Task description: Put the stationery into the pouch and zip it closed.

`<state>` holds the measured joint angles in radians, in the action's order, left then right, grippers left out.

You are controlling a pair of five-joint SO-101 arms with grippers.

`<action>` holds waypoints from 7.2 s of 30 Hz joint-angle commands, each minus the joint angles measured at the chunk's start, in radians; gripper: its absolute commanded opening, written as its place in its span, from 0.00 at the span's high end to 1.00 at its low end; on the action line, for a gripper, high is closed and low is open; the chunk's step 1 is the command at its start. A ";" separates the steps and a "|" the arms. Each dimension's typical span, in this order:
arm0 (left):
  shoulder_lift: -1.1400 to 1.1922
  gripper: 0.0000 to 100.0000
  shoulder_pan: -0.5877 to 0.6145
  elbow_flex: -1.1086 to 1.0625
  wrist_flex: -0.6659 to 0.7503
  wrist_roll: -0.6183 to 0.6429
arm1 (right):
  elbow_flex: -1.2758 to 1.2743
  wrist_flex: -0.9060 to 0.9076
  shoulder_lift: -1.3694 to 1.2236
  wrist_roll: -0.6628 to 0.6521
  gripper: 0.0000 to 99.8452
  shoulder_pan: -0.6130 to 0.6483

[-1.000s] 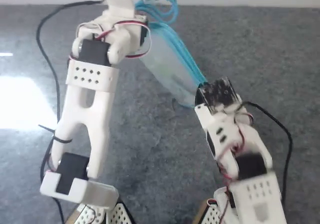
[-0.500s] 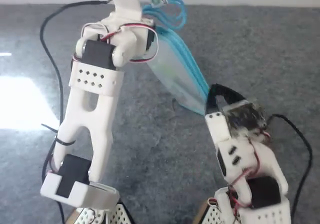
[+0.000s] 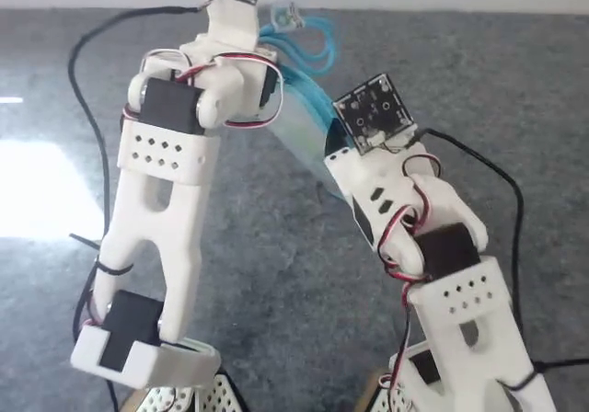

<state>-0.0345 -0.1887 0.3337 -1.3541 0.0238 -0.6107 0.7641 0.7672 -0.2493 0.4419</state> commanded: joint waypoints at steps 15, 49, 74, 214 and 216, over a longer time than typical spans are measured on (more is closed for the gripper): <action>-0.020 0.99 -0.005 0.030 -0.006 -0.017 | 0.012 0.021 -0.045 -0.117 0.86 0.051; -0.023 0.99 -0.091 -0.199 0.078 0.061 | 0.118 0.283 -0.041 -0.157 0.99 0.151; 0.198 0.99 -0.084 0.039 -0.029 0.074 | -0.035 0.328 0.252 -0.058 0.87 0.257; 0.207 0.99 -0.086 -0.010 -0.005 0.054 | -0.049 0.130 0.077 0.035 0.72 0.226; 0.207 0.99 -0.086 -0.010 -0.005 0.054 | -0.049 0.130 0.079 0.035 0.75 0.226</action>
<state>0.0990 -0.2562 0.3813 -1.3510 0.0913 -0.6767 0.9175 0.8470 -0.2033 0.6828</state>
